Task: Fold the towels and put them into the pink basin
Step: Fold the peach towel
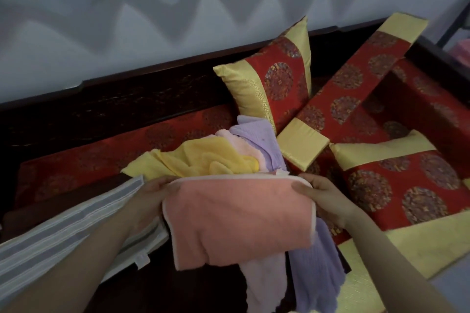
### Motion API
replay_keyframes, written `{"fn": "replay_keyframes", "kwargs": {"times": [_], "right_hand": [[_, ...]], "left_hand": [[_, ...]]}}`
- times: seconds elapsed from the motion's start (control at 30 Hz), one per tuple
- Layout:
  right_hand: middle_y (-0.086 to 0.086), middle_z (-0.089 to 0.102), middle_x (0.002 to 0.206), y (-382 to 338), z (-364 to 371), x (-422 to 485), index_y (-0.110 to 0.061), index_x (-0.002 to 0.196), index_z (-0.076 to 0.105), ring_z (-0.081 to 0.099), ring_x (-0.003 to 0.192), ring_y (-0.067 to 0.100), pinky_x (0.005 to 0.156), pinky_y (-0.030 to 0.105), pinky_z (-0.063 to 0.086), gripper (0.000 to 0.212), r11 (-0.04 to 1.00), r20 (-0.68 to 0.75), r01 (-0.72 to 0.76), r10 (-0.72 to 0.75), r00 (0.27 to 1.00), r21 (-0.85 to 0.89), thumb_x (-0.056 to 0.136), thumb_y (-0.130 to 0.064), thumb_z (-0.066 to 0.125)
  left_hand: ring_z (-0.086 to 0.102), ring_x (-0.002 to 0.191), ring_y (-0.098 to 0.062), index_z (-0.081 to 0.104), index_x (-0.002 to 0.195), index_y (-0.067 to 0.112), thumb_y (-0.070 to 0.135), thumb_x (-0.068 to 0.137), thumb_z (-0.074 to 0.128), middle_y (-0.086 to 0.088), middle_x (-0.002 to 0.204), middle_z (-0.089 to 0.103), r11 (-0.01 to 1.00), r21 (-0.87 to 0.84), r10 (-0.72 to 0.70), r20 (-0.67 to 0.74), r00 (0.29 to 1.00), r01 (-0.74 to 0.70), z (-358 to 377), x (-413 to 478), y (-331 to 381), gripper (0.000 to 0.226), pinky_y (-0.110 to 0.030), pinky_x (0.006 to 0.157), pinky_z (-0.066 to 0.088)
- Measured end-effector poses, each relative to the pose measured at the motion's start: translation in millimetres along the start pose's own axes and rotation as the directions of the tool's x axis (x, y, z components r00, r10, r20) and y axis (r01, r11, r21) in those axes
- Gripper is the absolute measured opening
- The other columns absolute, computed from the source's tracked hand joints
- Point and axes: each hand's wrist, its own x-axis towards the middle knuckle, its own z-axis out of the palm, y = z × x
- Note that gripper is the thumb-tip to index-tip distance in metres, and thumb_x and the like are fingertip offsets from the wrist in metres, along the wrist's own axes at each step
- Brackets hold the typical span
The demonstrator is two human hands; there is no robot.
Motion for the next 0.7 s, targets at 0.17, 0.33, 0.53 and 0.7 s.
{"fn": "replay_keyframes", "kwargs": {"times": [0.17,0.33,0.53,0.7], "right_hand": [[0.007,0.070,0.102,5.8,12.5,35.8,-0.007,0.096,0.073,0.063,0.090,0.018,0.075,0.027,0.055,0.014,0.984,-0.181,0.114,-0.138,0.974,-0.139,0.085,-0.015,0.069],[0.007,0.071,0.111,2.3,10.2,52.3,-0.013,0.092,0.077,0.066,0.099,0.017,0.086,0.032,0.053,0.028,0.985,-0.101,0.092,-0.108,0.989,-0.149,0.069,-0.030,0.081],[0.012,0.075,0.092,-13.1,-0.1,47.1,-0.005,0.088,0.077,0.069,0.087,0.019,0.082,0.027,0.053,0.042,0.977,0.090,0.057,-0.039,0.995,-0.204,0.058,-0.033,0.083],[0.013,0.074,0.084,-13.5,-21.1,35.2,0.001,0.083,0.075,0.068,0.077,0.018,0.072,0.023,0.055,0.056,0.986,0.011,0.165,-0.165,0.986,-0.034,0.048,-0.039,0.090]], "left_hand": [[0.065,0.092,-0.028,0.069,0.095,0.011,0.027,0.079,0.070,-0.008,0.094,0.069,0.978,0.206,0.021,-0.224,0.974,0.026,24.4,19.9,-14.5,0.022,-0.035,0.075,0.052],[0.060,0.079,-0.022,0.070,0.079,0.008,0.024,0.075,0.076,-0.006,0.078,0.066,0.962,0.268,-0.027,-0.123,0.992,0.059,25.1,21.2,-14.9,0.018,-0.030,0.070,0.047],[0.068,0.072,-0.016,0.070,0.090,0.001,0.021,0.072,0.080,-0.008,0.079,0.073,0.953,0.255,-0.244,0.323,0.914,0.165,4.0,7.4,-1.2,0.029,-0.025,0.064,0.054],[0.070,0.087,-0.017,0.077,0.088,0.005,0.018,0.065,0.083,-0.008,0.092,0.075,0.979,0.200,-0.095,0.348,0.933,0.025,-25.6,-8.1,15.4,0.028,-0.023,0.075,0.056]]}}
